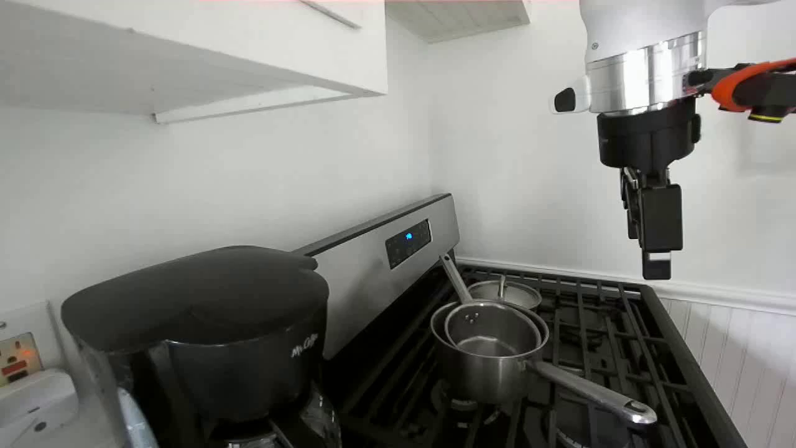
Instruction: Remove the small pot from the other pot, put it on the bottom right stove plate and then put the lid on the pot on the right
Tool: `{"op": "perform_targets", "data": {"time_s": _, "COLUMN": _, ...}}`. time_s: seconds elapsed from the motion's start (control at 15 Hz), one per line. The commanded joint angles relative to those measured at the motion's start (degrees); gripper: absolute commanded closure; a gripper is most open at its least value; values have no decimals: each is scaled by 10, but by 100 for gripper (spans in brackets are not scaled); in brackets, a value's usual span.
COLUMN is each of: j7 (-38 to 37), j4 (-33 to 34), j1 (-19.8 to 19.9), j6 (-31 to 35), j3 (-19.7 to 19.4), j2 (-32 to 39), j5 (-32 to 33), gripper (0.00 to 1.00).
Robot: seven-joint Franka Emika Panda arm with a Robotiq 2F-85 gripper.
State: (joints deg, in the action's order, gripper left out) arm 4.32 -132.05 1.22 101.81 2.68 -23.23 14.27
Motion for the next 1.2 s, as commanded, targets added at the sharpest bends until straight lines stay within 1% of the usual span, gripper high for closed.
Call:
{"op": "perform_targets", "data": {"time_s": 0.0, "j7": -2, "j4": 1, "j1": -8, "j6": -2, "j3": -7, "j2": 0, "j5": 2, "gripper": 0}}
{"op": "perform_targets", "data": {"time_s": 0.33, "j7": -2, "j4": 1, "j1": -8, "j6": -2, "j3": -7, "j2": 0, "j5": 2, "gripper": 0}}
{"op": "perform_targets", "data": {"time_s": 0.47, "j7": -23, "j4": 18, "j1": 2, "j6": -8, "j3": -7, "j2": 31, "j5": 14, "gripper": 0}}
{"op": "perform_targets", "data": {"time_s": 0.6, "j7": -7, "j4": 31, "j1": 3, "j6": 0, "j3": -21, "j2": 61, "j5": 3, "gripper": 0}}
{"op": "perform_targets", "data": {"time_s": 0.87, "j7": 21, "j4": 60, "j1": 8, "j6": 47, "j3": -50, "j2": 125, "j5": -3, "gripper": 0}}
{"op": "perform_targets", "data": {"time_s": 1.13, "j7": 42, "j4": 96, "j1": 20, "j6": 112, "j3": -75, "j2": 192, "j5": -19, "gripper": 0}}
